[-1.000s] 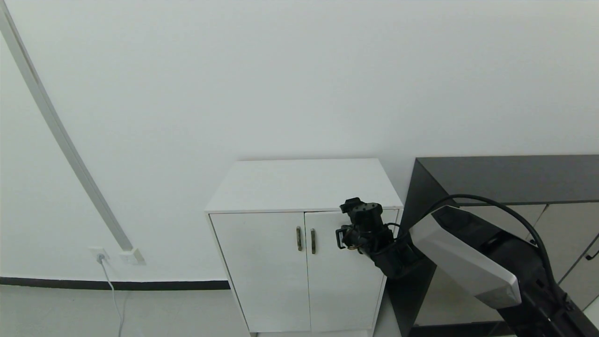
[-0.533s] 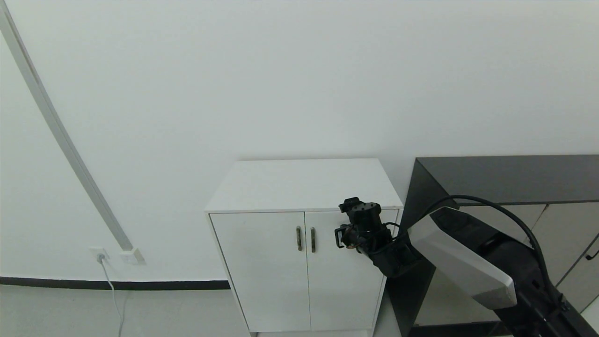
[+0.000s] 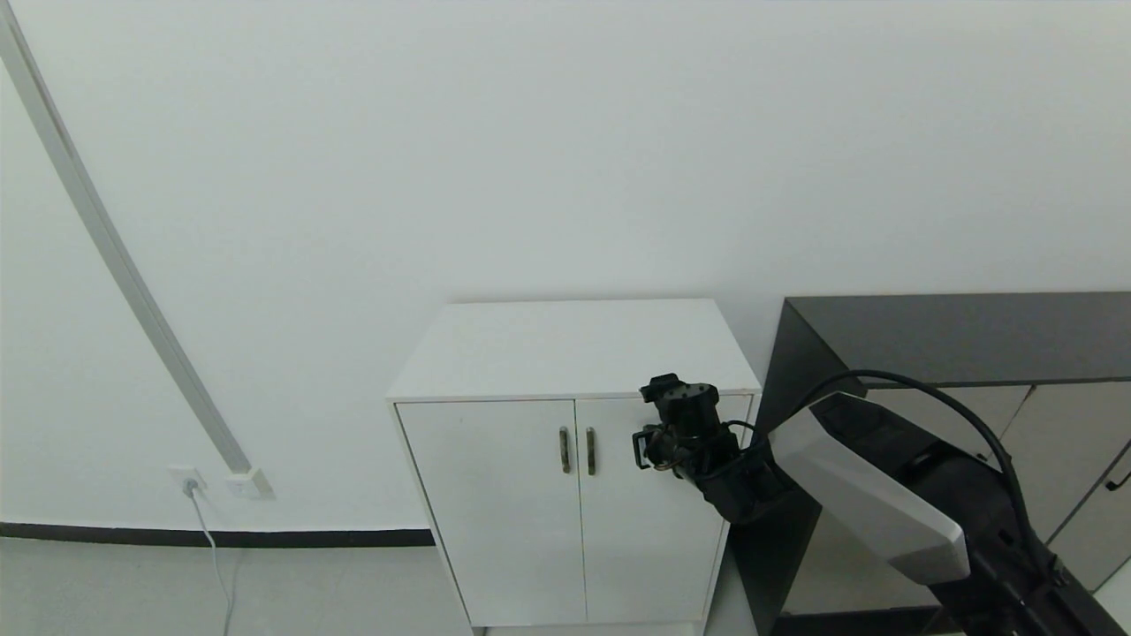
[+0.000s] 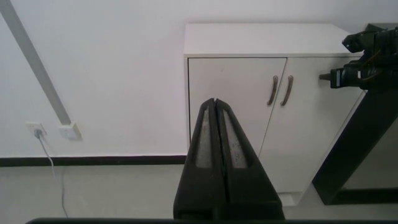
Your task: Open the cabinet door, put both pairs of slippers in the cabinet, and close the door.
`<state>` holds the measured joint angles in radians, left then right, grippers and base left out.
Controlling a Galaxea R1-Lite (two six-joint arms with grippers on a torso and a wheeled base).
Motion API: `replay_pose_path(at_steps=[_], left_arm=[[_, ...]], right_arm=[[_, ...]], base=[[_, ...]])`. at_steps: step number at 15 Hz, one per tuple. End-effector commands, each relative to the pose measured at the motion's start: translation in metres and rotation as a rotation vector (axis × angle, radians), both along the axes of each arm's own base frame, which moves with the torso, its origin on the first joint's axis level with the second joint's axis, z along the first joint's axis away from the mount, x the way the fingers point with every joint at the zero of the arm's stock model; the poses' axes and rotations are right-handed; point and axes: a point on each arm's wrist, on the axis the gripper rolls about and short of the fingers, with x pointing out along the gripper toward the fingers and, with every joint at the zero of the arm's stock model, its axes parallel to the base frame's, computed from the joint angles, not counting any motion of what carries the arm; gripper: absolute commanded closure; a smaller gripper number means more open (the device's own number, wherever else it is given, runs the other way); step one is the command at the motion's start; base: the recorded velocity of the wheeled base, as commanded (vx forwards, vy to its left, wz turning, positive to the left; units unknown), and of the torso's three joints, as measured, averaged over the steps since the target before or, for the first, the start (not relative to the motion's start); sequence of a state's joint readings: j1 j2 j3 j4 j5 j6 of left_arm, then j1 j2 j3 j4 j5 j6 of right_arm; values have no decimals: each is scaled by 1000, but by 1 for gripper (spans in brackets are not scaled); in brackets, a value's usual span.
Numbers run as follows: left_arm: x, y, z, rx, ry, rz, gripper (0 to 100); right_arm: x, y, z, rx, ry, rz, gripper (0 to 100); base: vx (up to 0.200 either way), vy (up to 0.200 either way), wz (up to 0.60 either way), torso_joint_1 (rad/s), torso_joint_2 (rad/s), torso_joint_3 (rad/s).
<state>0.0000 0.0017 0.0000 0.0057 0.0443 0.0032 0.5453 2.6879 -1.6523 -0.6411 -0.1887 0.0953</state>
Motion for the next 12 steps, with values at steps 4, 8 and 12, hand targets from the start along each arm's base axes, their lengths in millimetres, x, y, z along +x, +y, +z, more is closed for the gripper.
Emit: replay_pose_path(at_steps=[4, 8, 12], left_arm=[[0, 0, 0, 0, 0, 0, 100], [0, 0, 0, 0, 0, 0, 100], [0, 0, 0, 0, 0, 0, 100]], right_arm=[[0, 0, -2, -2, 2, -1, 100], [7, -1, -7, -9, 6, -11, 100], [6, -4, -5, -7, 8, -16, 100]], base=[[0, 0, 0, 0, 0, 0], [0, 0, 0, 0, 0, 0], [0, 0, 0, 0, 0, 0]])
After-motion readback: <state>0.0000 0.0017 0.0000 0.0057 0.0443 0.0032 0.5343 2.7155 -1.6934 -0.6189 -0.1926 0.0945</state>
